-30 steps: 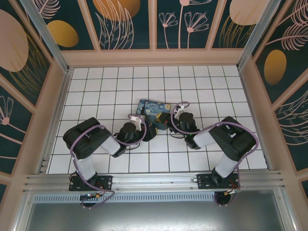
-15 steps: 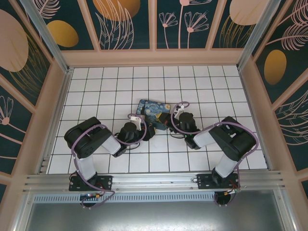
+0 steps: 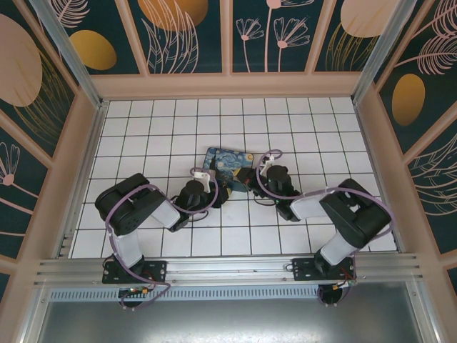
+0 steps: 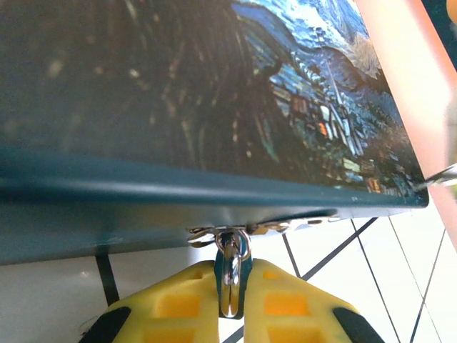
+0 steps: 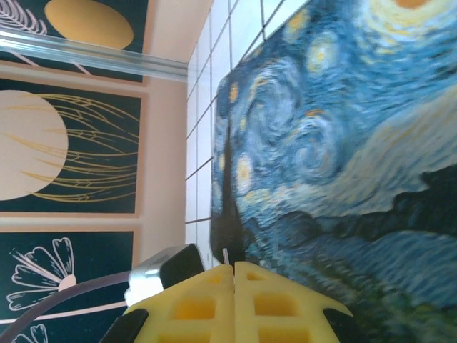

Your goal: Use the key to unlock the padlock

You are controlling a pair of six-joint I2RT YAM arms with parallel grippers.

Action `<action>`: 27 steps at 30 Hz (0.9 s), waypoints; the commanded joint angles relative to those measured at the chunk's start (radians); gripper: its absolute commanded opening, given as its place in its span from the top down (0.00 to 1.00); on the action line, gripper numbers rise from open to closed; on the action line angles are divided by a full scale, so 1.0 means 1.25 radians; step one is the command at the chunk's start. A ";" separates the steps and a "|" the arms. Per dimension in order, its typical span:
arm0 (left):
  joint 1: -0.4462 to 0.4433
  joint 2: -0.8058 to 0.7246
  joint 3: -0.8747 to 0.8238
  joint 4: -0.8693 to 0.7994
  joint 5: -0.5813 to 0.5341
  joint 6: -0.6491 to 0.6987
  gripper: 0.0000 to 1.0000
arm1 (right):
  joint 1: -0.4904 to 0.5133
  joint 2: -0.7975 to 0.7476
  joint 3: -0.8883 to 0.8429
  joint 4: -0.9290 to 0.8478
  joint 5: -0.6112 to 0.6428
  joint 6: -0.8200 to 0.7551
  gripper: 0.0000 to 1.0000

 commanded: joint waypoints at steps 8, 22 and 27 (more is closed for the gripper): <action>-0.003 -0.095 0.057 -0.163 0.013 -0.011 1.00 | 0.048 -0.196 -0.039 -0.112 0.028 -0.058 1.00; 0.026 -0.156 0.056 -0.228 0.065 -0.038 1.00 | 0.164 -0.291 -0.272 -0.013 0.155 0.016 1.00; 0.039 -0.168 0.049 -0.213 0.118 -0.078 1.00 | 0.188 -0.221 -0.278 0.066 0.177 0.026 1.00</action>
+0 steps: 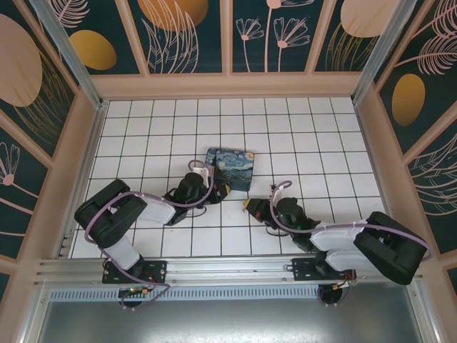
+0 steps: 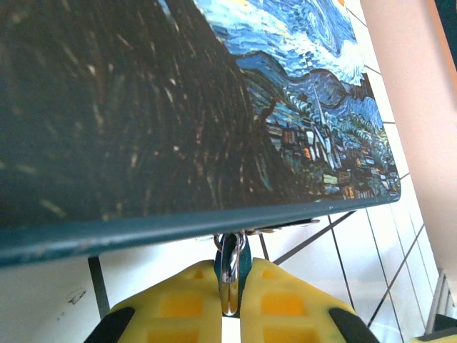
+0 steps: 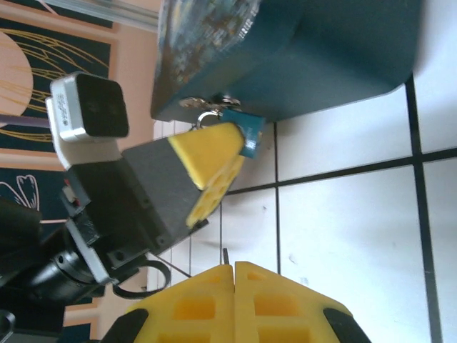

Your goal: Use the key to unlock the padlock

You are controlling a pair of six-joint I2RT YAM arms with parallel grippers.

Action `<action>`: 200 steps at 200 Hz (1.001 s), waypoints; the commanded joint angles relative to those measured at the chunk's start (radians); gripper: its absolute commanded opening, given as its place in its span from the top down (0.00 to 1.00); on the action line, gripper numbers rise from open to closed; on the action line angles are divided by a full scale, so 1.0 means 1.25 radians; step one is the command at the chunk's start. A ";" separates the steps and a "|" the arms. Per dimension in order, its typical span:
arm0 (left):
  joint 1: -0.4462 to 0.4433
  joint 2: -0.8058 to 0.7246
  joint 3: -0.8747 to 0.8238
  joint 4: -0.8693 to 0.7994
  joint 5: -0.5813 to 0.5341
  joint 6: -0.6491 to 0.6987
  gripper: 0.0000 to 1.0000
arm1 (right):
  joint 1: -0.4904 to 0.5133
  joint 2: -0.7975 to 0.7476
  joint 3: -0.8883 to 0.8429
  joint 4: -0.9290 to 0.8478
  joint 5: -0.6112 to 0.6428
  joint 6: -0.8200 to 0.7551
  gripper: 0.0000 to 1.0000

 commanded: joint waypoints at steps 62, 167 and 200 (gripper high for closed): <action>0.031 -0.084 -0.003 0.021 0.141 -0.087 1.00 | 0.024 0.179 0.024 0.250 0.088 0.072 1.00; 0.055 -0.055 -0.026 0.119 0.236 -0.154 1.00 | 0.026 0.240 0.070 0.269 0.117 0.090 1.00; 0.065 -0.041 -0.025 0.148 0.262 -0.177 1.00 | 0.024 0.241 0.067 0.266 0.113 0.091 1.00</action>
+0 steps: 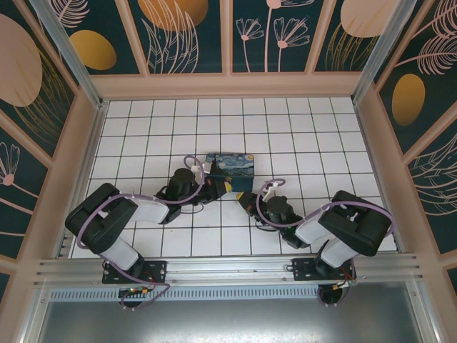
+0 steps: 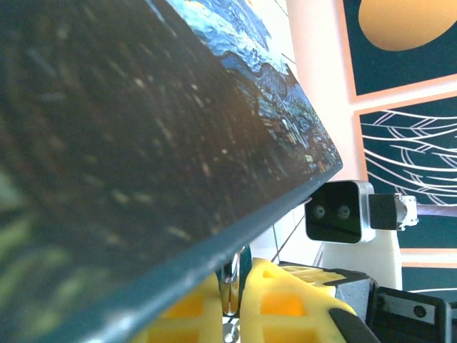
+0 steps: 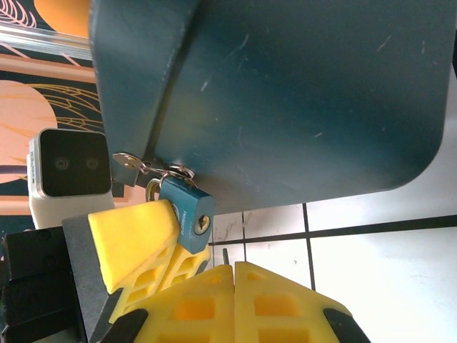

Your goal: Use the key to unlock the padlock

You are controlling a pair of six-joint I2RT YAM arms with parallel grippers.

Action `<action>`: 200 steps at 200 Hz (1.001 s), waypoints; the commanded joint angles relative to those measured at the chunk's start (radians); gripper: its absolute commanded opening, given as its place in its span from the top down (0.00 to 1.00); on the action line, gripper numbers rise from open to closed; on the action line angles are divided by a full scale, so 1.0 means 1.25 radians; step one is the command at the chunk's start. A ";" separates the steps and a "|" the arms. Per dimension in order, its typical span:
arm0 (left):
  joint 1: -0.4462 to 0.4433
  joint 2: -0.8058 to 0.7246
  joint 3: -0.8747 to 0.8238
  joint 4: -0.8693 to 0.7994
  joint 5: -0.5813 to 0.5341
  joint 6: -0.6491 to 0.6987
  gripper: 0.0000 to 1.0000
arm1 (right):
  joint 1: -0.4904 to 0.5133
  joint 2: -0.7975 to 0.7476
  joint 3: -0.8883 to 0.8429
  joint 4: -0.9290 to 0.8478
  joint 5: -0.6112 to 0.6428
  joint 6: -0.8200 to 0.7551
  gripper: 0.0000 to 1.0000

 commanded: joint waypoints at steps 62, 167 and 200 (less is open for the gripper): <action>0.009 0.004 -0.003 0.071 0.048 -0.022 1.00 | -0.006 0.009 0.023 0.025 0.013 0.005 1.00; 0.008 0.005 -0.005 0.064 0.043 -0.013 1.00 | -0.029 -0.023 0.026 -0.011 0.005 -0.006 1.00; 0.010 0.007 -0.005 0.065 0.042 -0.010 1.00 | -0.034 -0.034 0.031 -0.025 0.000 -0.011 1.00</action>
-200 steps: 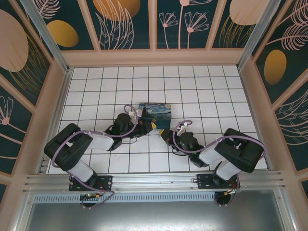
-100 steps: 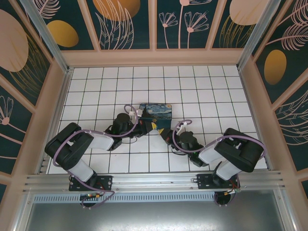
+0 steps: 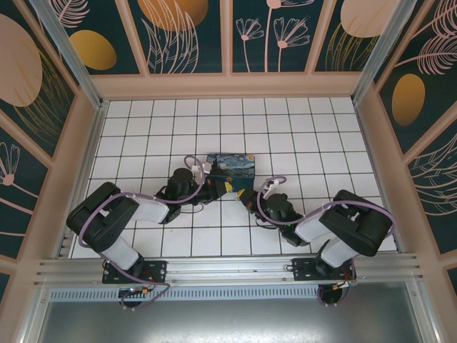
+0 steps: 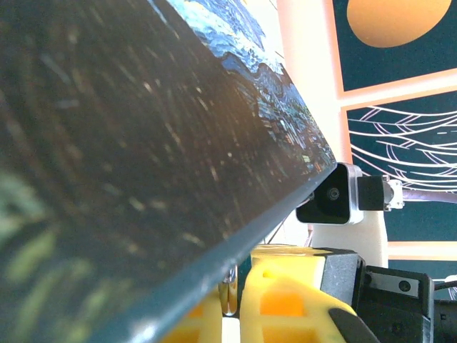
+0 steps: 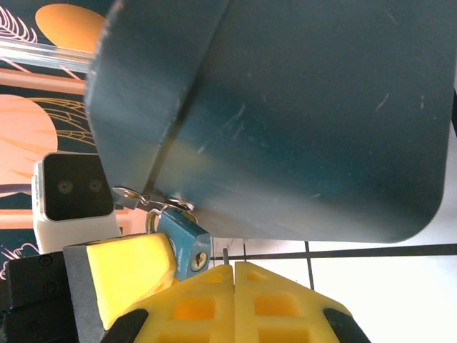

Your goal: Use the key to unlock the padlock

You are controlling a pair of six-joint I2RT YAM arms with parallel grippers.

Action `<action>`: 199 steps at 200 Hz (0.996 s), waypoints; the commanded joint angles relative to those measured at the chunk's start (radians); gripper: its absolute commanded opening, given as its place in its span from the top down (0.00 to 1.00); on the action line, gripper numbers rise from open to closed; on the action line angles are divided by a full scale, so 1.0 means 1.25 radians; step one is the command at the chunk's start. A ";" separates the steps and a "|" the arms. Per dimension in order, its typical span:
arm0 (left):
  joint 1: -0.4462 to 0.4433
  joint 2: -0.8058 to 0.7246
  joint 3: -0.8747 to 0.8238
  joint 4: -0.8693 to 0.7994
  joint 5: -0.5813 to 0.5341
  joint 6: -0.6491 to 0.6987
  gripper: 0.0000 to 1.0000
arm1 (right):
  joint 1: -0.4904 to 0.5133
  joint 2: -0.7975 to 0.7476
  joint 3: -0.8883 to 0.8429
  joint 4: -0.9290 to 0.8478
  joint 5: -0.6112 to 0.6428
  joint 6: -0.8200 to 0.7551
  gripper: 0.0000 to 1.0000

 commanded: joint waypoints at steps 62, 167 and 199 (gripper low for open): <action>0.005 0.002 -0.003 0.047 0.013 0.002 1.00 | -0.007 -0.015 0.036 -0.010 -0.021 -0.022 1.00; 0.005 0.013 -0.006 0.051 0.007 0.003 1.00 | -0.006 -0.058 0.047 -0.050 -0.018 -0.037 1.00; 0.004 0.014 -0.008 0.049 0.005 0.006 1.00 | -0.007 -0.073 0.049 -0.069 -0.015 -0.043 1.00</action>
